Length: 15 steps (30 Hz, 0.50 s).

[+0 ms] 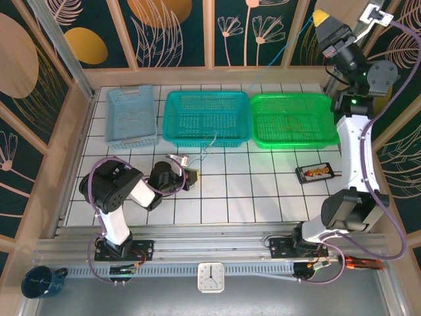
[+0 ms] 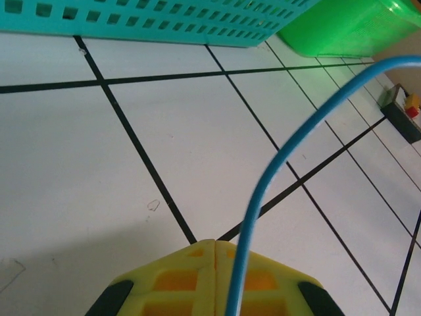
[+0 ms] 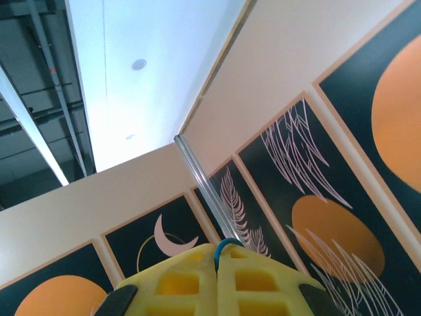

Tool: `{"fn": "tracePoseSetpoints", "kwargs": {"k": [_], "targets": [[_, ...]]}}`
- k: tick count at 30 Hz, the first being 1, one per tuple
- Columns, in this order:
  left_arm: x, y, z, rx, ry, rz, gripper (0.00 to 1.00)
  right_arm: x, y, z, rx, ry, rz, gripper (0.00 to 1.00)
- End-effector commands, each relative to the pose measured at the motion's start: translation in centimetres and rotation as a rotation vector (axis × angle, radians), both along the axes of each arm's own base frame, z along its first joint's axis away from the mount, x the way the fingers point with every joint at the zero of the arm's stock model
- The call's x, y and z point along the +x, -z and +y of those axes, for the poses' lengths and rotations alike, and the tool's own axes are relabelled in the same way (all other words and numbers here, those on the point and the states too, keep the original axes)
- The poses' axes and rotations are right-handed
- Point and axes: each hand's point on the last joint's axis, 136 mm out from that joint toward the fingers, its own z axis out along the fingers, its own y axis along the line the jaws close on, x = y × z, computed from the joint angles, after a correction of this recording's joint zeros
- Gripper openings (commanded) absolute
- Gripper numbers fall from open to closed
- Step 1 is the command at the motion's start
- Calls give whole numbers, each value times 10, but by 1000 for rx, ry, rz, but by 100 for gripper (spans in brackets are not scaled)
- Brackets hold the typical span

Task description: Untangle the cables

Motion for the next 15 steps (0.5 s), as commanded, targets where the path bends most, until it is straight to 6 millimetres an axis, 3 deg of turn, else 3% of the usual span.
{"fn": "tracePoseSetpoints", "kwargs": {"k": [1, 15], "targets": [[-2, 3, 1, 3, 4, -10, 0, -22, -29, -2, 9, -2, -118, 0], [-4, 13, 1, 21, 5, 13, 0, -19, -70, -14, 22, 33, -210, 0]]}}
